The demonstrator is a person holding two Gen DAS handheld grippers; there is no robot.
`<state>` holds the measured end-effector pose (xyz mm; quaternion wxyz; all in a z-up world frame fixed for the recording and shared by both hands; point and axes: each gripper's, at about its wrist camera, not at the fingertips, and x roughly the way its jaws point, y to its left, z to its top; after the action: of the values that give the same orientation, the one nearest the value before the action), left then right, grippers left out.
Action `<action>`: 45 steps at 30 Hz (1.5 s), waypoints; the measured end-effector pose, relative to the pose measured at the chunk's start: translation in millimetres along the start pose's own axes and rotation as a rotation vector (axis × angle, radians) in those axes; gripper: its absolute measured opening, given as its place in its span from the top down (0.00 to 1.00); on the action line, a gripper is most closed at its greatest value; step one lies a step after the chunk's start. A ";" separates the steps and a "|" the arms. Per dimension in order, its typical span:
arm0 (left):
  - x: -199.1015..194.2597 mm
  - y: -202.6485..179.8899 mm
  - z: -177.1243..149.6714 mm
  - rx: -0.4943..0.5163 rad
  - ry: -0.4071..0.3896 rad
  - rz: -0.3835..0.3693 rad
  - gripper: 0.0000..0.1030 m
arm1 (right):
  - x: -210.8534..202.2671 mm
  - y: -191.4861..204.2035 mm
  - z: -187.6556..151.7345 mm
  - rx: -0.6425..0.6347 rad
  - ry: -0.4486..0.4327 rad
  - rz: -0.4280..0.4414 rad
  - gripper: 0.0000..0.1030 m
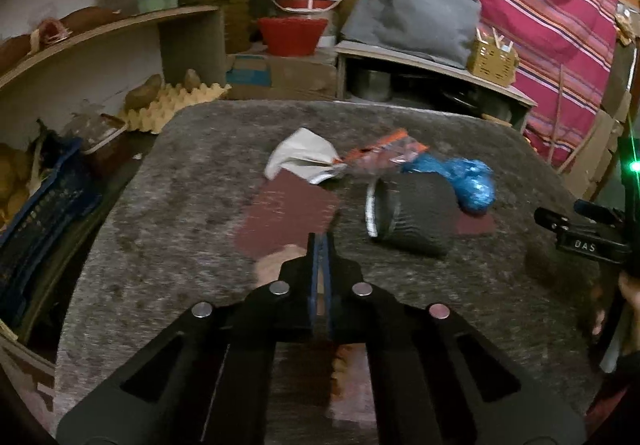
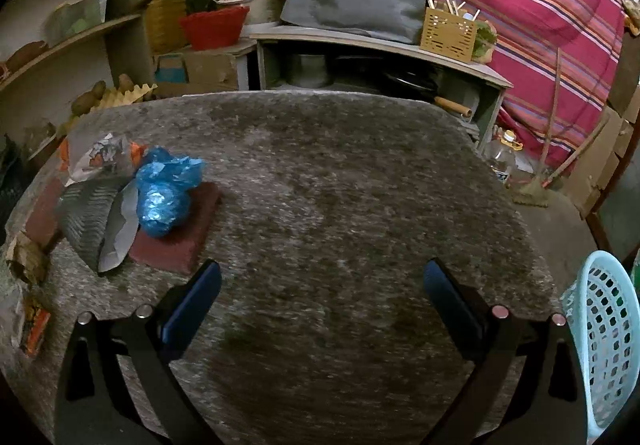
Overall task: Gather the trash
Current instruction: 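Grasp the white printed snack bag with the left tool and lift it, then grasp the blue plastic bag with the right tool while the left tool holds the white bag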
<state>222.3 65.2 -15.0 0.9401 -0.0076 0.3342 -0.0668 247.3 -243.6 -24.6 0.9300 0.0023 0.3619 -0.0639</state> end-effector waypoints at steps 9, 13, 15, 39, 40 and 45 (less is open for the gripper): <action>0.2 30.8 -5.4 -0.012 0.018 0.048 1.00 | 4.8 10.5 1.7 0.000 0.003 0.012 0.04; -4.2 27.5 -7.0 -0.010 0.019 0.036 0.80 | 6.2 16.1 1.8 -0.008 0.004 0.014 0.04; -8.6 21.9 -7.6 -0.005 0.007 0.033 0.48 | 5.9 17.2 1.1 -0.015 0.003 0.009 0.04; 15.2 -39.4 -55.0 0.115 0.130 -0.042 0.69 | -8.9 -6.4 -6.3 -0.010 0.006 -0.019 0.04; 15.5 -38.0 -54.4 0.114 0.132 -0.037 0.71 | -8.3 -5.4 -6.4 -0.012 0.008 -0.018 0.04; 14.8 -31.3 -50.3 0.091 0.136 -0.058 0.74 | -7.2 1.5 -5.6 -0.017 0.006 -0.015 0.04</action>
<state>198.1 33.8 -61.4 0.9122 0.0300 0.3936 -0.1097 238.4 -241.0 -24.0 0.9284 -0.0083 0.3651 -0.0677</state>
